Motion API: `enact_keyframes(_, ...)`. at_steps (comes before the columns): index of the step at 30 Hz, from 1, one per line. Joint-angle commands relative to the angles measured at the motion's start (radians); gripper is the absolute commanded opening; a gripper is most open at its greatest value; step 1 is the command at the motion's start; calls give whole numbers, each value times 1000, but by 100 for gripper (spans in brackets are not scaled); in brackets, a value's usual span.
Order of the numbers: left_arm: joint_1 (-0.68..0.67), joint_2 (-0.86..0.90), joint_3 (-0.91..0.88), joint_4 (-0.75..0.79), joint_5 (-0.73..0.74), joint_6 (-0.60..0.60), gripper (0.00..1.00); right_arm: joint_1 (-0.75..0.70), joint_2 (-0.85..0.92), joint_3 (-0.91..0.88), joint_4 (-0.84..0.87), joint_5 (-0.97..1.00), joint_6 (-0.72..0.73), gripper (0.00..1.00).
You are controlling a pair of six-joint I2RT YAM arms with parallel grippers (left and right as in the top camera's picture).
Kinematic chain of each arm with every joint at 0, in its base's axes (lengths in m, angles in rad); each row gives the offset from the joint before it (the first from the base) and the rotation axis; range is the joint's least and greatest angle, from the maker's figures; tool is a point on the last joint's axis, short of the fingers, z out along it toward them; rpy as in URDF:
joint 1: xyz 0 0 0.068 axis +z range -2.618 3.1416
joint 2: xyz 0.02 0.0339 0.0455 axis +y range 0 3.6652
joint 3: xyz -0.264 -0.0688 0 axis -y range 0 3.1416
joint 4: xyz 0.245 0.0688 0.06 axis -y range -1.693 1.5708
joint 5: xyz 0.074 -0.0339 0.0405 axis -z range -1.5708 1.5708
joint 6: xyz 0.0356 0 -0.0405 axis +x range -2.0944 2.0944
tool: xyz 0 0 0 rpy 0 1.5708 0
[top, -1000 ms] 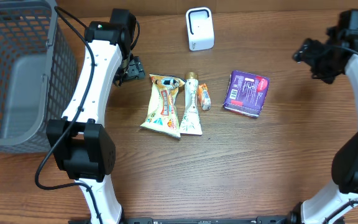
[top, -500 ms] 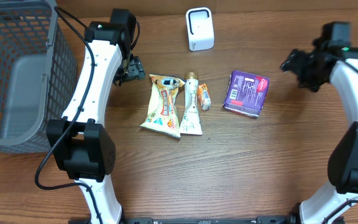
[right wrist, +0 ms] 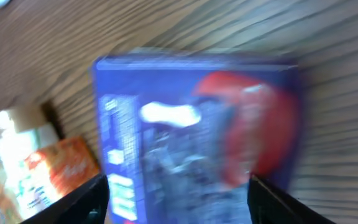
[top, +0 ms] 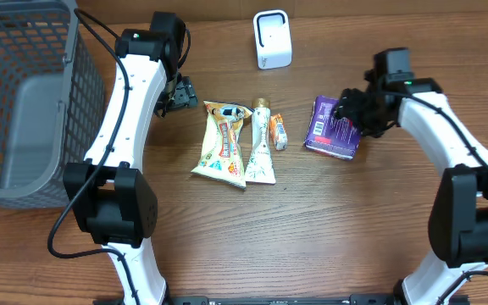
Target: Scan the item barcode
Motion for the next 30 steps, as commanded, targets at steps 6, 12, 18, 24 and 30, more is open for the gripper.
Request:
enact_keyframes(6, -7, 8, 3, 0, 0, -14, 100, 41, -12, 16, -6, -4, 0, 72)
enact_keyframes(12, -7, 8, 3, 0, 0, -14, 100, 7, -16, 182, -178, 25, -37, 78)
enact_keyframes(18, -7, 8, 3, 0, 0, -14, 100, -38, -16, 393, -383, 179, -37, 85)
enact_keyframes(24, -7, 8, 3, 0, 0, -14, 100, -120, -16, 496, -439, 225, -37, 96)
enact_keyframes(30, -7, 8, 3, 0, 0, -14, 100, -207, -15, 496, -425, 246, -37, 100)
